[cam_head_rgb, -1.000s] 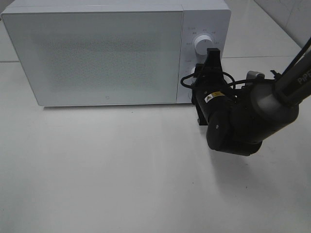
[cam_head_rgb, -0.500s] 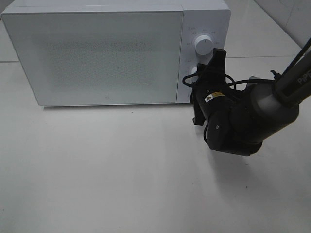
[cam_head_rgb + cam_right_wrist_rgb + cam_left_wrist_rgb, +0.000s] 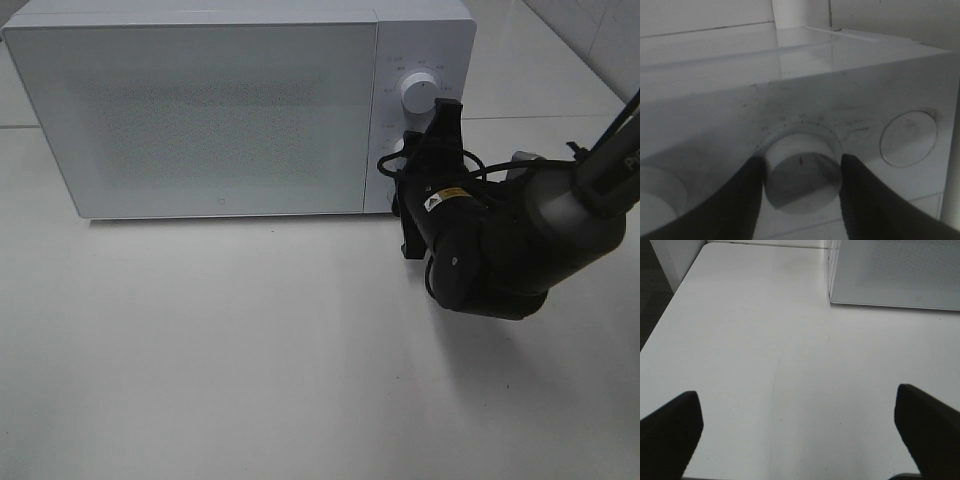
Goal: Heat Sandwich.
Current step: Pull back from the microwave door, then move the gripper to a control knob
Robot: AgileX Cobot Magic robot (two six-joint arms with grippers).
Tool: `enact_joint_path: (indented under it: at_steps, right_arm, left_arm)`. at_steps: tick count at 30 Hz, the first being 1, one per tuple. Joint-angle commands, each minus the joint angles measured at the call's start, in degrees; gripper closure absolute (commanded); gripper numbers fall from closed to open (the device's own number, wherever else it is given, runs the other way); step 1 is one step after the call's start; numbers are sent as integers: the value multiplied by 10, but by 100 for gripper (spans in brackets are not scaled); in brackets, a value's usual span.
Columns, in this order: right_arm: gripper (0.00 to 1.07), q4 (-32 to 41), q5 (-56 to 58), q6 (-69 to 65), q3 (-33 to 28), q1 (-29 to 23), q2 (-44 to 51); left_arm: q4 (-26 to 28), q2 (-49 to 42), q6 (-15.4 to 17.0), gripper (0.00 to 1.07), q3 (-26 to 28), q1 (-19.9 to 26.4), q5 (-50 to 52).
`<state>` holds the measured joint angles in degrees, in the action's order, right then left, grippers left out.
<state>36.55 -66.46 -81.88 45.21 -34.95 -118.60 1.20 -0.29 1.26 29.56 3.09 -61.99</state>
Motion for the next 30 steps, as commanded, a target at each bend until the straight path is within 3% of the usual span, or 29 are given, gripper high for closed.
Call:
enact_joint_path:
  at_steps: [1, 3, 5, 10, 17, 30]
  right_arm:
    - [58, -53, -12, 32, -10, -7, 27]
    - [55, -55, -11, 33, -16, -7, 30]
    - [43, -56, -5, 44, -37, -7, 40]
    - [27, -58, 2, 101, -74, -7, 77]
    - [29, -83, 69, 197, -121, -5, 143]
    - [31, -111, 433, 629, -128, -3, 325]
  left_arm:
    - [1, -9, -1, 10, 0, 1, 5]
    - [1, -9, -1, 10, 0, 1, 5]
    - [1, -9, -1, 10, 0, 1, 5]
    - [1, -9, -1, 10, 0, 1, 5]
    - [1, -9, -1, 10, 0, 1, 5]
    - [1, -9, -1, 10, 0, 1, 5]
